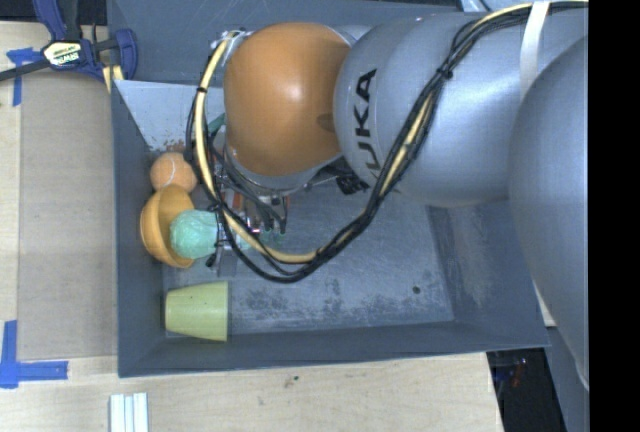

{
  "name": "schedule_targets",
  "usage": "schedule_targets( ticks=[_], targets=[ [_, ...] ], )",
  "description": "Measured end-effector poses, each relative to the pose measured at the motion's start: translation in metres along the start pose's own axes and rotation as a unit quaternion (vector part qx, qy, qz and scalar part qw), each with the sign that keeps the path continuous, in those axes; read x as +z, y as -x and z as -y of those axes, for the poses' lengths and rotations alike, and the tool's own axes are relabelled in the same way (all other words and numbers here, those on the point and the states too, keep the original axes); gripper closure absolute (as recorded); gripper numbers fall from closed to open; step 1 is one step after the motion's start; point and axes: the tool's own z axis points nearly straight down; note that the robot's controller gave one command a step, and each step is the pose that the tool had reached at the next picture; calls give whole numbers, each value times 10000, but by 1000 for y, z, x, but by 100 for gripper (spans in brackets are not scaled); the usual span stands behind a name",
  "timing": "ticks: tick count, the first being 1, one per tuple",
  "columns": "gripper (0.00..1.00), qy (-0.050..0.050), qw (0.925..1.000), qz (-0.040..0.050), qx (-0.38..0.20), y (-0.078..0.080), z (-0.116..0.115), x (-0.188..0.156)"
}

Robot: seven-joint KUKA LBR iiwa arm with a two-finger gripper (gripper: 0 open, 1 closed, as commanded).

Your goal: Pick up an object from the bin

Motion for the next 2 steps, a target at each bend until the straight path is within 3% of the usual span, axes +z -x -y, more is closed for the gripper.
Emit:
schedule_targets(
  ticks=[1,2],
  targets=[
    [0,11,10000,36,28,2,2,-5],
    [0,4,9993,12,386,52,28,136]
  ],
)
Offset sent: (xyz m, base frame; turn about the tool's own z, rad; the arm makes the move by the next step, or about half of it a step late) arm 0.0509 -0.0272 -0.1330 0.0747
